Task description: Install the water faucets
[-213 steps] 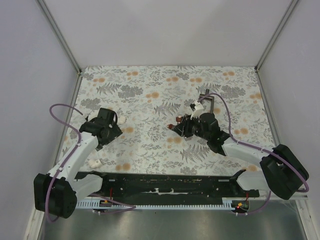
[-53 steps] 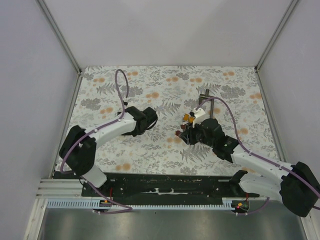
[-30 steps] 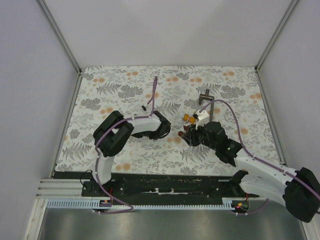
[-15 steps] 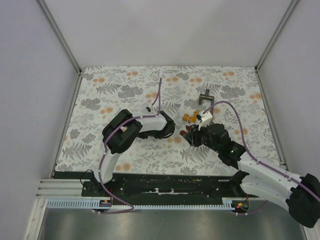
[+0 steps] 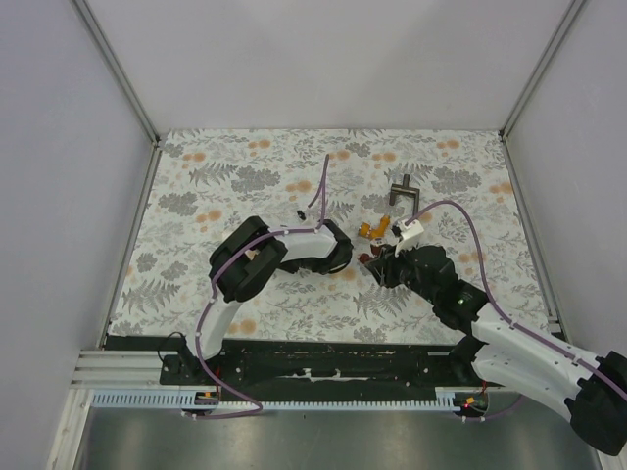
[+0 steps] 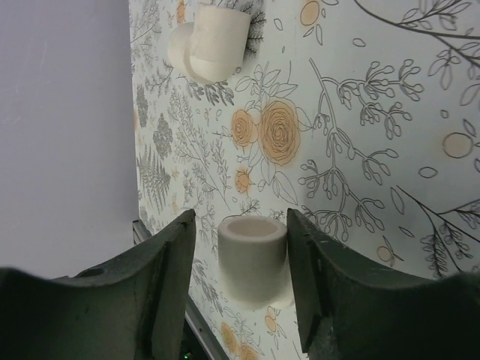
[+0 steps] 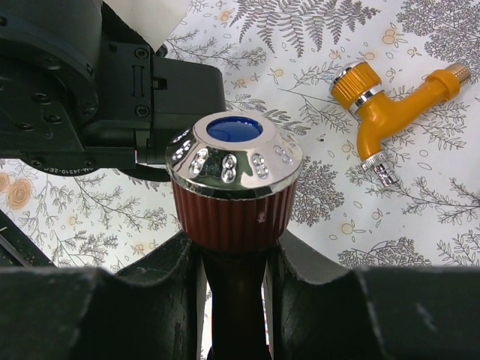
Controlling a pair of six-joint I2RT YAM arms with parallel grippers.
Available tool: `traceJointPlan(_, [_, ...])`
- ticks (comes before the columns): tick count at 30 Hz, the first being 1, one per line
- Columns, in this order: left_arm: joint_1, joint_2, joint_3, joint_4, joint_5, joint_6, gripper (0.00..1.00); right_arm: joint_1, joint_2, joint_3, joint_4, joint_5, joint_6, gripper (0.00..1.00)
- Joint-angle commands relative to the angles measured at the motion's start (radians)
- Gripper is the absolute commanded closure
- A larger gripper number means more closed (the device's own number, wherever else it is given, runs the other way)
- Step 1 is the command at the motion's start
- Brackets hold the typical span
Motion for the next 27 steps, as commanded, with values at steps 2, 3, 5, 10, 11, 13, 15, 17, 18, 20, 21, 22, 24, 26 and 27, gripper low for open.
traceJointPlan(2, [-0.024, -0.001, 0.058, -0.11, 0.007, -0.071, 0.39, -0.001, -0.03, -0.005, 0.02, 0.031, -0.018, 1.0])
traceJointPlan(3, [-0.026, 0.001, 0.062, -0.11, 0.01, -0.071, 0.37, -0.001, -0.031, -0.008, 0.022, 0.032, -0.018, 1.0])
traceJointPlan(5, [-0.028, 0.001, 0.073, -0.11, 0.016, -0.067, 0.32, -0.001, -0.037, -0.009, 0.022, 0.034, -0.021, 1.0])
traceJointPlan(10, [-0.031, -0.067, 0.094, -0.095, 0.047, -0.036, 0.23, -0.001, -0.054, -0.01, 0.011, 0.04, -0.025, 1.0])
traceJointPlan(11, [-0.031, -0.096, 0.098, -0.081, 0.056, -0.012, 0.22, -0.001, -0.056, -0.01, 0.008, 0.041, -0.028, 1.0])
traceJointPlan(13, [-0.029, -0.154, 0.104, -0.041, 0.08, 0.047, 0.2, -0.001, -0.061, -0.008, 0.002, 0.043, -0.032, 1.0])
traceJointPlan(15, [-0.029, -0.237, 0.09, 0.048, 0.111, 0.155, 0.2, -0.001, -0.067, -0.006, -0.004, 0.04, -0.033, 1.0])
traceJointPlan(17, [-0.031, -0.318, 0.058, 0.115, 0.13, 0.261, 0.28, -0.003, -0.076, -0.005, -0.013, 0.038, -0.036, 1.0])
traceJointPlan(18, [-0.026, -0.356, 0.036, 0.144, 0.14, 0.313, 0.28, -0.003, -0.082, -0.005, -0.018, 0.04, -0.035, 1.0])
traceJointPlan(20, [-0.021, -0.445, -0.02, 0.213, 0.179, 0.436, 0.28, -0.001, -0.094, -0.003, -0.026, 0.037, -0.038, 1.0])
traceJointPlan(21, [-0.017, -0.502, -0.048, 0.258, 0.214, 0.506, 0.27, -0.001, -0.097, -0.002, -0.029, 0.035, -0.038, 1.0])
traceJointPlan(22, [-0.009, -0.55, -0.074, 0.299, 0.261, 0.554, 0.25, -0.001, -0.102, -0.002, -0.03, 0.032, -0.038, 1.0])
traceJointPlan(24, [0.009, -0.637, -0.122, 0.359, 0.352, 0.642, 0.2, -0.001, -0.105, 0.001, -0.033, 0.026, -0.041, 1.0])
traceJointPlan(26, [0.04, -0.724, -0.184, 0.421, 0.447, 0.709, 0.17, -0.003, -0.107, 0.006, -0.036, 0.019, -0.042, 1.0])
traceJointPlan(27, [0.052, -0.766, -0.223, 0.447, 0.475, 0.734, 0.14, -0.001, -0.107, 0.007, -0.036, 0.015, -0.044, 1.0])
